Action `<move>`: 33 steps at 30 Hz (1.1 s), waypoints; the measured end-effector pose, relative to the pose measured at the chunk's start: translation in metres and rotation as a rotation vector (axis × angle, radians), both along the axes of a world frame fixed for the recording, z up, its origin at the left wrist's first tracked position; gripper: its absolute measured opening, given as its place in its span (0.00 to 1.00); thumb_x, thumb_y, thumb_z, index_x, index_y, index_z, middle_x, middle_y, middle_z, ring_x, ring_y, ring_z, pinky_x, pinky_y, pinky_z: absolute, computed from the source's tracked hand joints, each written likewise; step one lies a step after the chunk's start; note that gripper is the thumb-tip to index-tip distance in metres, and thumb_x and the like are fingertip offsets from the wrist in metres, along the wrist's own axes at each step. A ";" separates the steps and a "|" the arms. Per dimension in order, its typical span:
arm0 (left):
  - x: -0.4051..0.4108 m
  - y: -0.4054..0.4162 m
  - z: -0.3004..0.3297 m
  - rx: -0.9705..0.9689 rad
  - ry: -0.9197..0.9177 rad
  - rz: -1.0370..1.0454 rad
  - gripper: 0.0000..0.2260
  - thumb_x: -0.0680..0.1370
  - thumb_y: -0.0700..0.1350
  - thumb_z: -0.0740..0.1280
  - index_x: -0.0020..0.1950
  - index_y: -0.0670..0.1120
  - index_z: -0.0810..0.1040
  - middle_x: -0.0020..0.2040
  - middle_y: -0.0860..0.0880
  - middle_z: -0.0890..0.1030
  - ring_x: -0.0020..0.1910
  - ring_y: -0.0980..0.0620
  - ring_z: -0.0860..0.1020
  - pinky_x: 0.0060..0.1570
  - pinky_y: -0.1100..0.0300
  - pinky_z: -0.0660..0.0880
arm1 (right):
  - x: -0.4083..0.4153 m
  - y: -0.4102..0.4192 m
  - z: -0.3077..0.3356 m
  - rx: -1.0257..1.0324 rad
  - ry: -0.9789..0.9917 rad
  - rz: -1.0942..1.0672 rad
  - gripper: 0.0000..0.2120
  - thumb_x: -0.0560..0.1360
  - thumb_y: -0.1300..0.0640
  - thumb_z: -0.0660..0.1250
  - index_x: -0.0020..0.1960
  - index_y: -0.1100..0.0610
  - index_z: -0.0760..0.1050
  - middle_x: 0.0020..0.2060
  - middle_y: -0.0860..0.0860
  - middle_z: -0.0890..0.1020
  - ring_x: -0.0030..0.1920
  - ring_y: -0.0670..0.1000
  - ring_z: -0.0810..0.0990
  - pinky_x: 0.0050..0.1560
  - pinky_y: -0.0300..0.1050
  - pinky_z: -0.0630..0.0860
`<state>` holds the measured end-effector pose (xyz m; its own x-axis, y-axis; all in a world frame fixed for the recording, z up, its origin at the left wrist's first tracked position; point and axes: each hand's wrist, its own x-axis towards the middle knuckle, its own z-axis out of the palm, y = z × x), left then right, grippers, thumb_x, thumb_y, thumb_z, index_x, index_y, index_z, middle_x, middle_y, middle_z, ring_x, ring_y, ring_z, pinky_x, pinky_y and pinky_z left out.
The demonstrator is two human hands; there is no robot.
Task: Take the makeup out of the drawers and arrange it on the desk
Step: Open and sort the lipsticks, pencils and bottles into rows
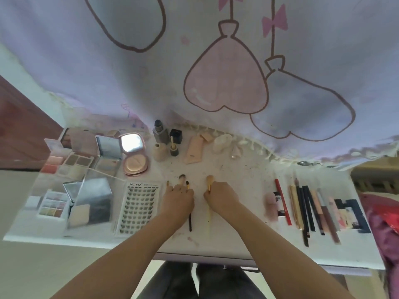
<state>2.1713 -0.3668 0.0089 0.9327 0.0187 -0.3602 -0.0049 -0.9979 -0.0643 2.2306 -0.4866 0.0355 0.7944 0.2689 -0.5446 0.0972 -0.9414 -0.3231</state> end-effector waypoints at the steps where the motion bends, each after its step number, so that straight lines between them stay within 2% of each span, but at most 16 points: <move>1: -0.003 0.006 0.000 0.011 -0.009 -0.011 0.14 0.82 0.45 0.52 0.63 0.43 0.71 0.66 0.43 0.72 0.65 0.44 0.69 0.65 0.50 0.61 | -0.005 0.007 -0.001 0.006 -0.004 0.003 0.15 0.78 0.56 0.56 0.64 0.59 0.69 0.51 0.58 0.79 0.51 0.58 0.79 0.43 0.46 0.73; 7: -0.013 0.023 0.002 0.010 -0.068 -0.083 0.14 0.82 0.45 0.52 0.61 0.43 0.73 0.66 0.42 0.72 0.66 0.45 0.68 0.59 0.53 0.64 | -0.024 0.024 -0.006 0.013 -0.045 -0.008 0.16 0.80 0.53 0.55 0.64 0.59 0.68 0.52 0.57 0.79 0.51 0.57 0.79 0.42 0.44 0.69; 9: -0.013 0.021 0.006 -0.041 -0.083 -0.101 0.11 0.80 0.46 0.59 0.54 0.43 0.78 0.58 0.42 0.79 0.64 0.44 0.72 0.55 0.53 0.68 | -0.024 0.020 -0.002 -0.004 -0.056 -0.007 0.18 0.81 0.49 0.53 0.61 0.61 0.70 0.53 0.58 0.79 0.53 0.58 0.78 0.43 0.45 0.69; 11: -0.010 0.013 0.009 -0.056 -0.108 -0.144 0.07 0.69 0.48 0.74 0.39 0.45 0.81 0.39 0.46 0.83 0.49 0.43 0.81 0.46 0.53 0.75 | -0.020 0.007 0.004 -0.019 -0.076 -0.044 0.19 0.81 0.47 0.52 0.58 0.61 0.72 0.53 0.58 0.78 0.53 0.58 0.78 0.43 0.45 0.69; 12: -0.008 0.006 0.009 -0.063 -0.137 -0.152 0.10 0.63 0.48 0.78 0.34 0.46 0.80 0.33 0.48 0.81 0.40 0.45 0.81 0.44 0.52 0.77 | -0.015 -0.005 0.008 -0.026 -0.094 -0.070 0.19 0.81 0.48 0.53 0.57 0.62 0.72 0.52 0.58 0.79 0.52 0.58 0.78 0.43 0.45 0.69; 13: -0.006 -0.004 0.012 -0.087 -0.158 -0.159 0.10 0.64 0.49 0.78 0.34 0.46 0.80 0.32 0.49 0.80 0.37 0.47 0.80 0.46 0.51 0.77 | -0.011 -0.019 0.012 -0.037 -0.113 -0.100 0.18 0.81 0.48 0.53 0.55 0.61 0.72 0.51 0.58 0.79 0.50 0.58 0.78 0.43 0.44 0.69; 14: -0.004 -0.016 0.016 -0.125 -0.138 -0.179 0.09 0.69 0.50 0.74 0.39 0.46 0.80 0.37 0.48 0.81 0.40 0.47 0.79 0.50 0.51 0.75 | -0.005 -0.035 0.017 -0.052 -0.137 -0.124 0.16 0.80 0.49 0.54 0.53 0.61 0.72 0.48 0.58 0.79 0.47 0.57 0.78 0.43 0.44 0.70; 16: 0.002 -0.050 0.021 -0.205 -0.130 -0.223 0.13 0.80 0.50 0.58 0.54 0.44 0.76 0.52 0.46 0.79 0.54 0.46 0.75 0.57 0.52 0.66 | 0.007 -0.072 0.025 -0.095 -0.185 -0.153 0.13 0.80 0.51 0.54 0.49 0.59 0.71 0.42 0.55 0.78 0.41 0.56 0.76 0.46 0.45 0.74; 18: 0.012 -0.084 0.022 -0.258 -0.128 -0.241 0.16 0.82 0.51 0.51 0.60 0.44 0.71 0.58 0.46 0.75 0.59 0.45 0.71 0.58 0.53 0.62 | 0.019 -0.105 0.029 -0.141 -0.181 -0.187 0.10 0.80 0.55 0.54 0.49 0.60 0.71 0.40 0.54 0.77 0.40 0.54 0.74 0.43 0.44 0.72; 21: 0.026 -0.136 0.021 -0.294 -0.033 -0.175 0.19 0.82 0.54 0.49 0.62 0.44 0.70 0.59 0.45 0.75 0.60 0.45 0.70 0.59 0.52 0.63 | 0.033 -0.137 0.032 -0.230 -0.087 -0.169 0.09 0.79 0.59 0.56 0.54 0.62 0.71 0.45 0.55 0.78 0.43 0.56 0.77 0.40 0.45 0.71; 24: 0.040 -0.173 0.017 -0.302 0.040 -0.023 0.20 0.81 0.57 0.51 0.60 0.45 0.71 0.59 0.46 0.75 0.61 0.46 0.70 0.58 0.53 0.63 | 0.037 -0.149 0.028 -0.193 -0.070 -0.144 0.10 0.79 0.59 0.56 0.55 0.61 0.72 0.49 0.58 0.79 0.51 0.60 0.79 0.44 0.48 0.73; 27: 0.050 -0.190 0.008 -0.286 0.088 0.100 0.21 0.78 0.59 0.54 0.62 0.47 0.71 0.62 0.48 0.74 0.63 0.47 0.68 0.60 0.53 0.62 | 0.041 -0.152 0.020 -0.162 -0.042 -0.057 0.09 0.79 0.57 0.56 0.54 0.59 0.72 0.50 0.57 0.80 0.50 0.57 0.78 0.50 0.50 0.75; 29: 0.051 -0.190 0.004 -0.285 0.073 0.146 0.21 0.78 0.60 0.55 0.62 0.48 0.71 0.61 0.48 0.74 0.63 0.48 0.69 0.61 0.53 0.63 | 0.044 -0.150 0.015 -0.158 -0.038 0.023 0.09 0.80 0.54 0.55 0.53 0.57 0.71 0.49 0.55 0.80 0.50 0.56 0.78 0.56 0.51 0.73; 32: 0.045 -0.180 0.001 -0.266 -0.017 0.158 0.17 0.78 0.56 0.55 0.61 0.48 0.71 0.59 0.49 0.76 0.59 0.48 0.71 0.56 0.55 0.65 | 0.046 -0.142 0.012 -0.118 -0.038 0.066 0.14 0.81 0.51 0.55 0.53 0.59 0.73 0.49 0.56 0.81 0.51 0.56 0.79 0.50 0.46 0.71; 33: 0.042 -0.176 0.000 -0.289 -0.030 0.175 0.16 0.79 0.54 0.55 0.61 0.47 0.70 0.58 0.49 0.76 0.58 0.48 0.72 0.55 0.56 0.65 | 0.046 -0.139 0.011 -0.101 -0.026 0.073 0.15 0.81 0.50 0.54 0.52 0.60 0.74 0.49 0.56 0.81 0.51 0.56 0.78 0.52 0.47 0.71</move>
<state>2.2131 -0.5425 0.0089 0.9345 0.0811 -0.3467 0.1662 -0.9604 0.2234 2.2766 -0.6253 0.0469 0.7889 0.2711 -0.5515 0.1736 -0.9592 -0.2233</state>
